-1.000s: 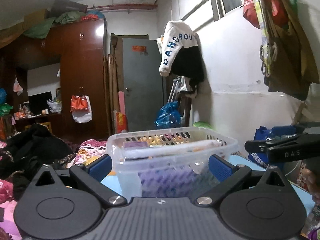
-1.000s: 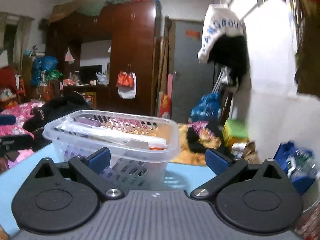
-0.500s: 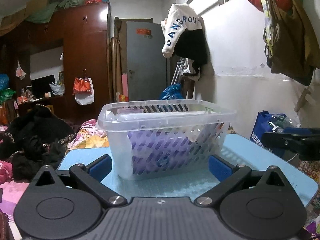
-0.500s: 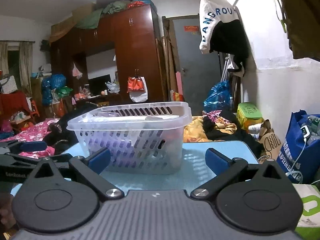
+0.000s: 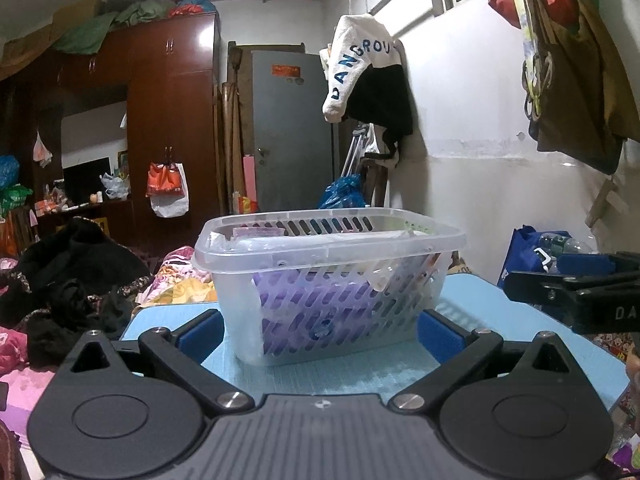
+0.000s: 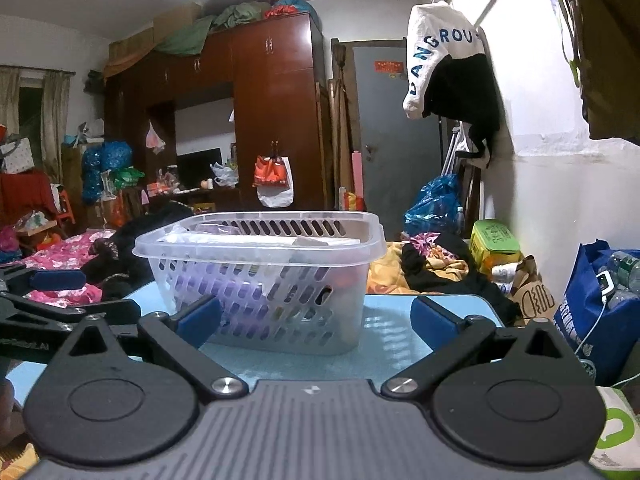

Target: Organize objects

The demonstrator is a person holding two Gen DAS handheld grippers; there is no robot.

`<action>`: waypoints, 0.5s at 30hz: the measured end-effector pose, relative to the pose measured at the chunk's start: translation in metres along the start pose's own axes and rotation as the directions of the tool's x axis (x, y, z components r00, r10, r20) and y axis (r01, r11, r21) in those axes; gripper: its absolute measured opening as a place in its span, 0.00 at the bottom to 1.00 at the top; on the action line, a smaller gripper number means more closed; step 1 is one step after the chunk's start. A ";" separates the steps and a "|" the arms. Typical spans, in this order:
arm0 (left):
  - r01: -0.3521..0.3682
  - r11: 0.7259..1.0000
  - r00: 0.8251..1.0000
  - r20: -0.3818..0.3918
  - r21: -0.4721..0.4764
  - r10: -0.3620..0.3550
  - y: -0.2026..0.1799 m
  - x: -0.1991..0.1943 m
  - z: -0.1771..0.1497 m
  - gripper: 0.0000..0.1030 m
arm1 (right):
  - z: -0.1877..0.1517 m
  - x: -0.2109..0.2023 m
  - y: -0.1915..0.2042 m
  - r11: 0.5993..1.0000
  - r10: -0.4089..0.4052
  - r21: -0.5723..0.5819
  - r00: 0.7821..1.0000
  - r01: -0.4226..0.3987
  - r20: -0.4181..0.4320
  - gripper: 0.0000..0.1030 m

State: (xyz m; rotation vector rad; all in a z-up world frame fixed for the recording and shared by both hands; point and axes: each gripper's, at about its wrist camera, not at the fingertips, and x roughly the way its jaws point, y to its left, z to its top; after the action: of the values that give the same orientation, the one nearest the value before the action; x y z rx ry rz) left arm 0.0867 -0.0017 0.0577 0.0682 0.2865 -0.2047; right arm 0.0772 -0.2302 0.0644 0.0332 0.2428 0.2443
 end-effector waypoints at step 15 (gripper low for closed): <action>0.077 0.994 0.997 0.018 -0.084 -0.075 0.011 -0.004 0.002 1.00 | -0.001 -0.006 0.008 0.999 0.005 -0.033 1.000 -0.004 0.014 1.00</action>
State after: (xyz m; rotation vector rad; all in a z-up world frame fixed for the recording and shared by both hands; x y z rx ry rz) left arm 0.0860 0.0093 0.0611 -0.0279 0.2825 -0.2683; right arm 0.0691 -0.2244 0.0655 0.0027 0.2251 0.2526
